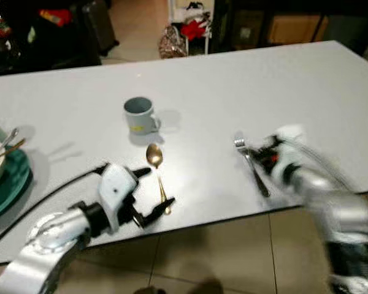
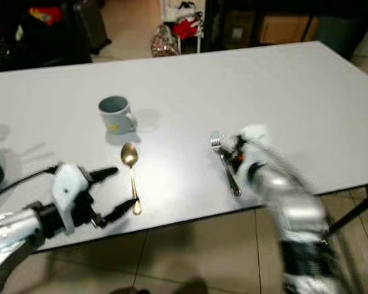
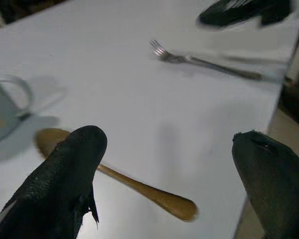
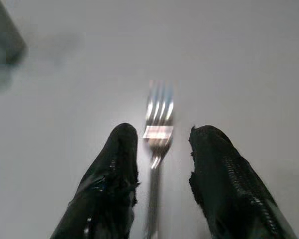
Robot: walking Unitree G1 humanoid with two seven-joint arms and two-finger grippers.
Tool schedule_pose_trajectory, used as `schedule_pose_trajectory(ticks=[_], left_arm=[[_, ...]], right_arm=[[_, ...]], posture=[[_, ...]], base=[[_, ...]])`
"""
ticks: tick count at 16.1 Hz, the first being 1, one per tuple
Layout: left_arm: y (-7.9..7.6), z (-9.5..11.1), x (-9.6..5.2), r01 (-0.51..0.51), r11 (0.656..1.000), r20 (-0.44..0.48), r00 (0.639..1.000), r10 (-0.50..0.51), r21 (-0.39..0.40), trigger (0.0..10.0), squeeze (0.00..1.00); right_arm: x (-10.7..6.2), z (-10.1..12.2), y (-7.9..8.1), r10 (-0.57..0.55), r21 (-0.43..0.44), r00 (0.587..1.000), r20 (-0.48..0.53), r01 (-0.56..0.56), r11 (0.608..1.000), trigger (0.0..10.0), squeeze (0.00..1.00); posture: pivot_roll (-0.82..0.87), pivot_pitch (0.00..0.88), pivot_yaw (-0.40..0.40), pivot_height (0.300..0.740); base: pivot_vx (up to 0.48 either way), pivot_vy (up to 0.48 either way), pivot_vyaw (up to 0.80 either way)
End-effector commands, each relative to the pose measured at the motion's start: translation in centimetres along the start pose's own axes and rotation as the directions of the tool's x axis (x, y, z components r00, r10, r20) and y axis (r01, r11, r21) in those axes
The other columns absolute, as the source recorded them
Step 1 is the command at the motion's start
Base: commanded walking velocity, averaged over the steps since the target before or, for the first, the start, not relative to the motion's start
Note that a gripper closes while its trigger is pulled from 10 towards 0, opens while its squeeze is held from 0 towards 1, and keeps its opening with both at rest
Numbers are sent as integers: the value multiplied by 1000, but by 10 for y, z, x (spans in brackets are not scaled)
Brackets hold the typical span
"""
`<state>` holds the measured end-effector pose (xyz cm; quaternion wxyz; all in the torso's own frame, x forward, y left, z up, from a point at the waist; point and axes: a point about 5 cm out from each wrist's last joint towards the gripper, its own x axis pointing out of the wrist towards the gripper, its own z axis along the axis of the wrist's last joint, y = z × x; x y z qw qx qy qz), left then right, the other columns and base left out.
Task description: Setting the table
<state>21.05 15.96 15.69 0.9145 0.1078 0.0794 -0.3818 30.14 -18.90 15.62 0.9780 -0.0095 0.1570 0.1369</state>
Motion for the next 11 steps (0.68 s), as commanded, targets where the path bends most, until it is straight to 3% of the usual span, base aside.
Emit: schedule_pose_trajectory(ticks=[1, 2, 3, 5, 6, 7, 9, 11], left_arm=[[0, 6, -3, -21, 1000, 15, 1000, 21, 6, 10000, 451], [-3, 10, -5, -31, 999, 21, 999, 30, 26, 10000, 451], [-1, 14, -5, -127, 991, 26, 992, 126, 36, 10000, 451], [13, 21, -5, -395, 918, 82, 914, 396, -36, 10000, 459], [14, 22, -5, -445, 893, 79, 890, 450, -68, 10000, 455], [11, 19, -7, -527, 845, 54, 845, 533, -97, 10000, 459], [2, 24, 2, -539, 841, 61, 839, 541, -49, 10000, 459], [5, 26, 10, -548, 836, 71, 833, 549, -33, 10000, 471]], right_arm=[[-13, 16, -2, -2, -11, 997, 77, 2, 1000, 10000, 1000], [-27, 25, -2, -22, -16, 988, 152, 25, 1000, 10000, 1000], [-38, 25, 4, -15, -8, 977, 215, 17, 1000, 10000, 1000], [-48, 11, 18, -11, -48, 971, 238, 23, 999, 10000, 1000], [-50, 7, 23, -2, -61, 973, 231, 16, 998, 10000, 1000], [-54, -1, 36, -19, -121, 974, 228, 48, 991, 10000, 1000], [-54, 4, 44, -42, -185, 961, 272, 95, 978, 10000, 1000], [-54, 4, 48, -38, -173, 953, 301, 94, 980, 10000, 1000]], posture=[[-9, 36, 28, 740], [-15, 31, 27, 740], [-20, 25, 33, 740], [-25, 13, 46, 740], [-27, 7, 52, 740], [-21, 0, 52, 740], [-27, 5, 54, 740], [-72, 11, 40, 740]], base=[[0, 0, 0], [0, 0, 0], [0, 0, 0], [0, 0, 800], [0, 0, 800], [0, 0, 800], [0, 0, 800], [0, 0, 800]])
